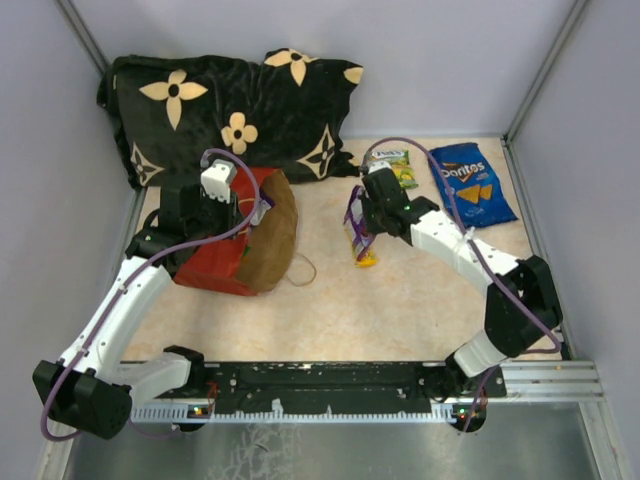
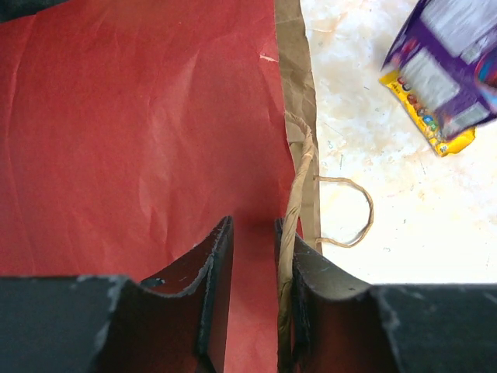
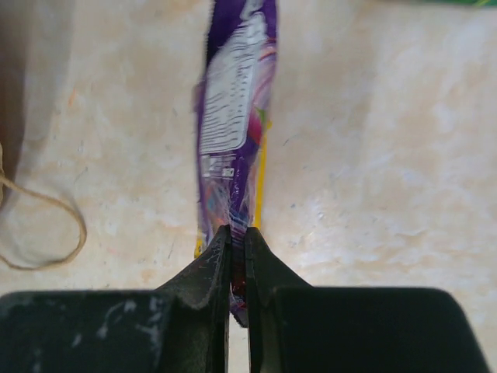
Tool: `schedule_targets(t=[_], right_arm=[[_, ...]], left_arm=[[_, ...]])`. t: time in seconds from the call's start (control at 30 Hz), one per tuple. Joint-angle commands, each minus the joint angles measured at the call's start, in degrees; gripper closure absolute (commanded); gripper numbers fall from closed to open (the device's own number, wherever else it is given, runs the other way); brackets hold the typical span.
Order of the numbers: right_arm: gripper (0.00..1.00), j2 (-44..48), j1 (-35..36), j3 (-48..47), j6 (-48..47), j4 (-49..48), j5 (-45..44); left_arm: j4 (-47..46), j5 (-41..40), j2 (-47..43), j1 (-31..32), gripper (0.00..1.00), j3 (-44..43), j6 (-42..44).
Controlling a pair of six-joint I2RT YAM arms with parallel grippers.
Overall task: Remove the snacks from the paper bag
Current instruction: Pick up the snack from the center of the board, then place the snack at the center of the board.
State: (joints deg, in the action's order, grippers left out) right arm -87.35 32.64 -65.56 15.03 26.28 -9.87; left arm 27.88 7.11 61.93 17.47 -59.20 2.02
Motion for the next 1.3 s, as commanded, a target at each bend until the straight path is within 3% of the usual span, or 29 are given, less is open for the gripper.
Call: schedule_targets(t=[0.0, 0.17, 0.33, 0.37, 0.4, 0.43, 0.5, 0.6, 0.87, 1.03, 1.27], right_arm=[[1.0, 0.74, 1.86, -10.19, -3.82, 1.62, -11.11], [1.0, -7.41, 9.14, -22.34, -7.2, 3.13, -20.58], [1.0, -22.65, 12.33, -34.95, -7.91, 6.29, -20.81], [0.96, -25.59, 12.87, -37.32, -7.93, 7.33, -20.41], [0.81, -28.02, 13.53, -39.44, -7.94, 8.43, -20.11], [0.55, -30.46, 14.32, -41.14, -7.99, 9.82, -19.97], [0.23, -31.18, 15.03, -42.11, -7.75, 9.99, -19.51], [0.06, -26.28, 14.61, -37.68, -7.5, 5.31, -16.14], [0.05, -14.56, 3.74, -17.46, 1.27, -11.94, 2.16], [0.17, -18.27, -3.15, -12.22, 8.48, -21.61, 21.32], [0.23, -23.8, -4.69, -10.4, 16.29, -27.2, 29.24]], left_arm=[[-0.28, 0.55, -0.75, -0.43, 0.66, 0.23, 0.51], [-0.11, 0.02, -1.01, -0.42, 0.66, 0.22, 0.53], [-0.02, -0.76, -1.55, -0.51, 0.66, 0.22, 0.53], [0.03, -0.87, -1.55, -0.52, 0.66, 0.24, 0.55], [0.07, -0.96, -1.48, -0.51, 0.66, 0.23, 0.53], [0.15, -1.21, -1.45, -0.51, 0.66, 0.1, 0.53], [0.33, -1.75, -1.38, -0.51, 0.66, 0.14, 0.53], [0.16, -2.01, -1.12, -0.56, 0.66, 0.14, 0.51], [-0.02, -2.66, 0.01, -0.99, 0.65, 0.45, 0.53], [-0.02, -3.23, 0.93, -1.17, 0.65, 0.62, 0.66], [-0.02, -3.64, 2.4, -1.29, 0.65, 0.69, 0.7]])
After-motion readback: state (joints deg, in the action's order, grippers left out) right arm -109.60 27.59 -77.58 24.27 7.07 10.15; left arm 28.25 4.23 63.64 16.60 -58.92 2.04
